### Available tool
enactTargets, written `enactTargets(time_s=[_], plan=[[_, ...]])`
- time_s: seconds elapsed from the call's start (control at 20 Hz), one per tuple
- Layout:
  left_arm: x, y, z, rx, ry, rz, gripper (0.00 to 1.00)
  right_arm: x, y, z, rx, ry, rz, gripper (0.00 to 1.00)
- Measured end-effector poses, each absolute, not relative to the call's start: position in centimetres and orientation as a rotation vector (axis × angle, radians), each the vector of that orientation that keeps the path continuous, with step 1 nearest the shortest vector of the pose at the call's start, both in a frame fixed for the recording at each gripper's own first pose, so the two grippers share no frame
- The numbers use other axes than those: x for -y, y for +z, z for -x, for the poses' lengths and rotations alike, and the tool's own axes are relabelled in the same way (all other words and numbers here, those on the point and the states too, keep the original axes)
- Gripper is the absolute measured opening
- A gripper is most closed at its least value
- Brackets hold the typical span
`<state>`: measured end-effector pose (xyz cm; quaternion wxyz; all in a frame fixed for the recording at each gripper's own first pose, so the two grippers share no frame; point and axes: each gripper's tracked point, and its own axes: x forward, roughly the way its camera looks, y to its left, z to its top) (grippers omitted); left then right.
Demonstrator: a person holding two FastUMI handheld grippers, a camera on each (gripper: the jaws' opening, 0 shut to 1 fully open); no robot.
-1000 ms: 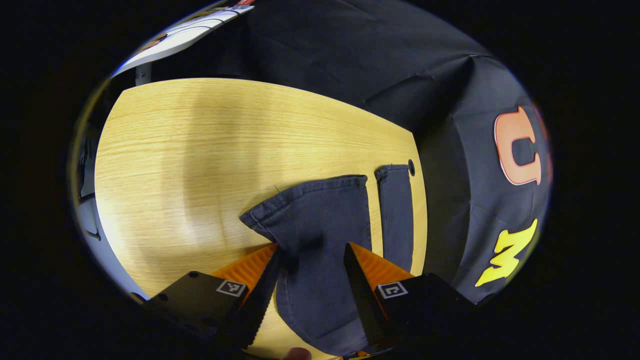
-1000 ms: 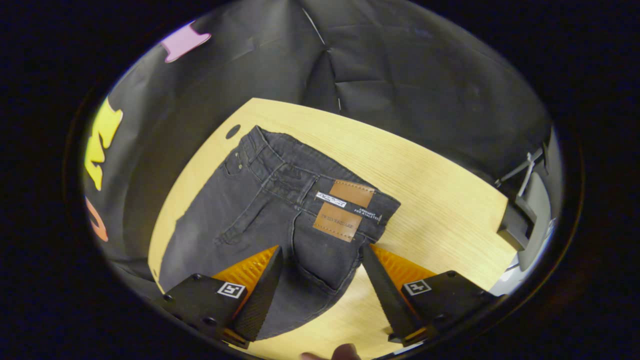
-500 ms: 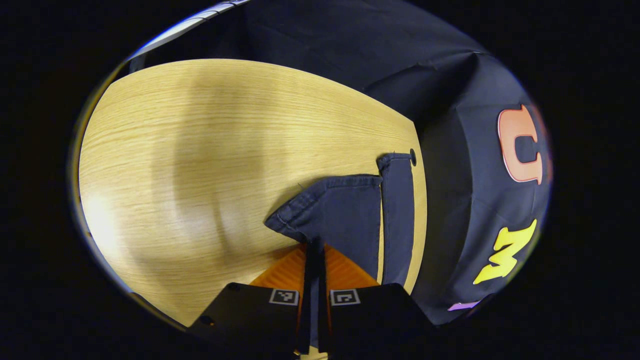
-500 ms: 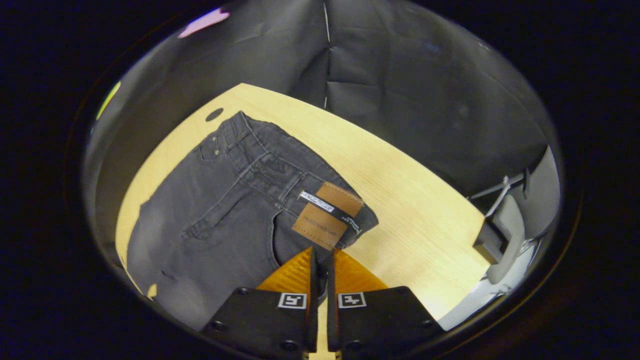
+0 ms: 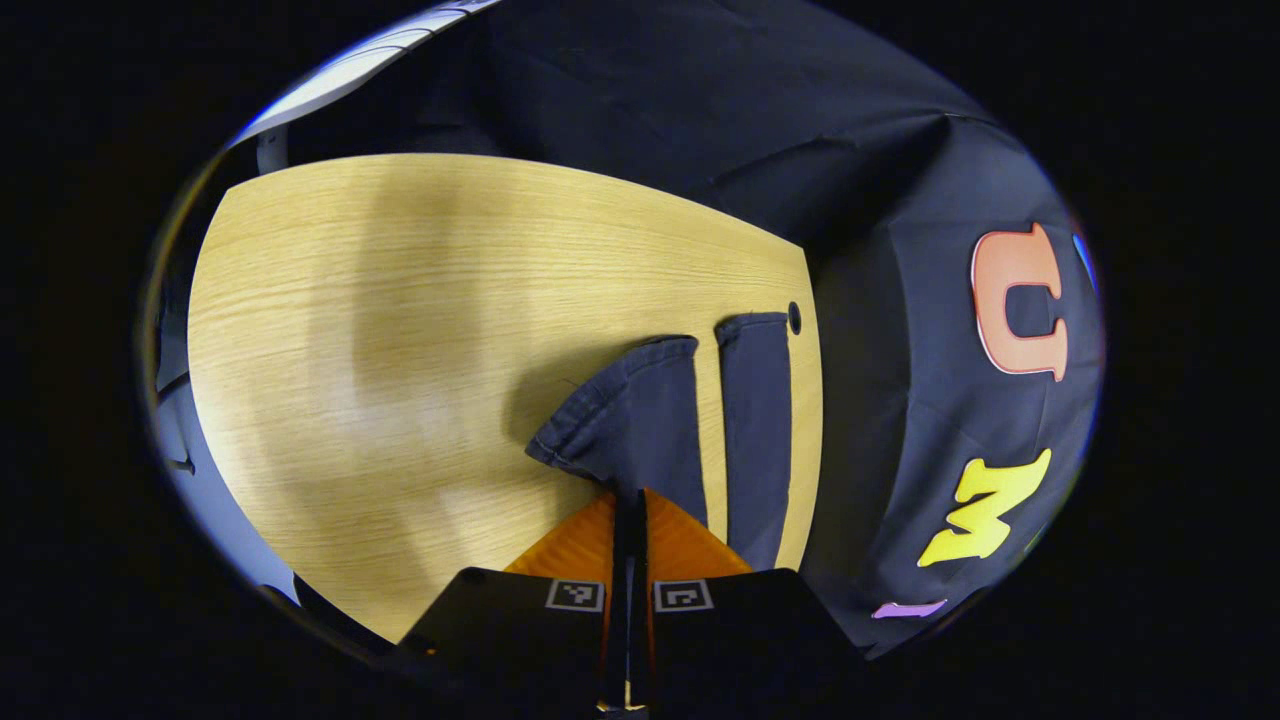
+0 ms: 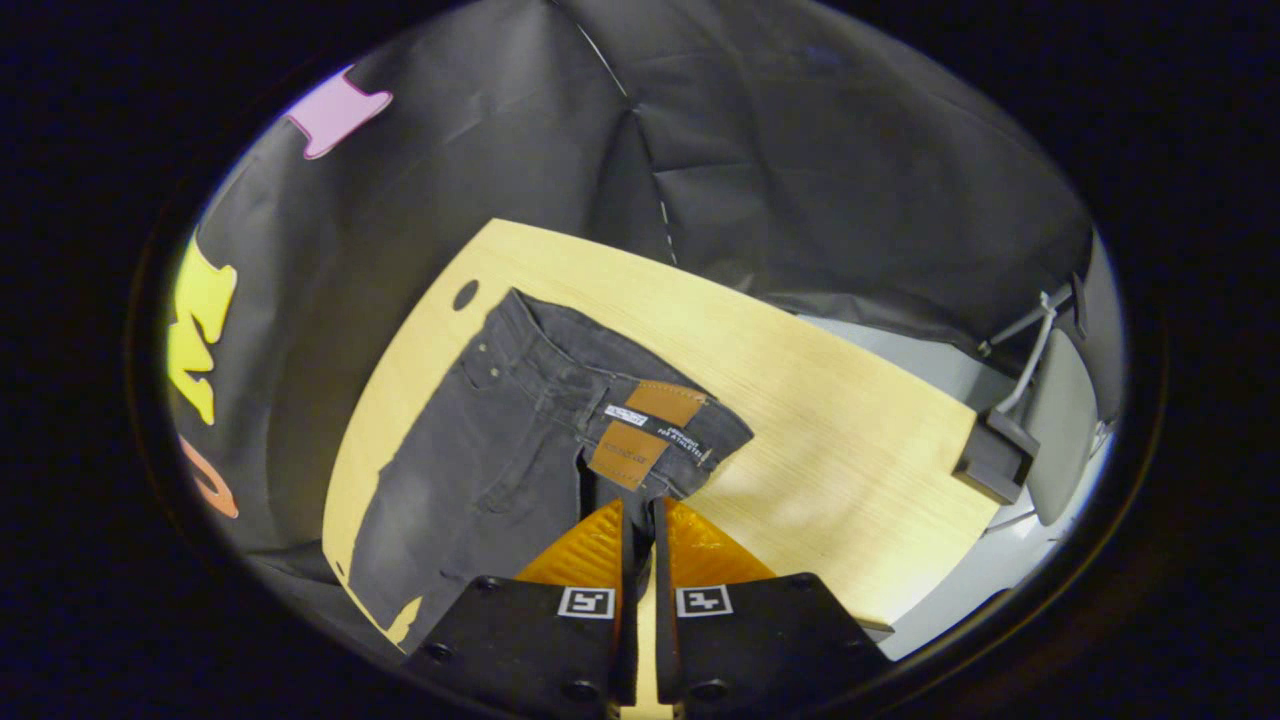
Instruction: Grasp the waist and the cuffs of the jeans and fold them to make the two legs overlap; first hold the waist and fold one-third of the jeans toward the cuffs, then hold the cuffs and fold the remaining one-third in the same direction to finish folding.
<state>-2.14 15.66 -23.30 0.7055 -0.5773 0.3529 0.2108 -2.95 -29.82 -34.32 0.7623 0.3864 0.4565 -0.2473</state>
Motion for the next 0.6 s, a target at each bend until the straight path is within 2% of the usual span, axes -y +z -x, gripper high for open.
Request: enactTargets(time_s=[0.45,0.5,0.55,0.6], plan=[[-15.3,-17.5,-5.8,-0.819,0.32,1.165,0.05,29.3,-26.3,-6.6,-0.903,-0.361,-0.785,0.08],[-15.2,-17.1,-6.9,-0.825,0.306,1.143,0.05,29.3,-25.7,-7.6,-0.902,-0.344,-0.772,0.04],[-15.1,-16.6,-8.0,-0.83,0.289,1.127,0.05,29.4,-25.2,-8.9,-0.899,-0.331,-0.756,0.08],[-15.0,-16.0,-9.2,-0.831,0.276,1.116,0.05,29.3,-24.9,-10.2,-0.897,-0.32,-0.742,0.07]])
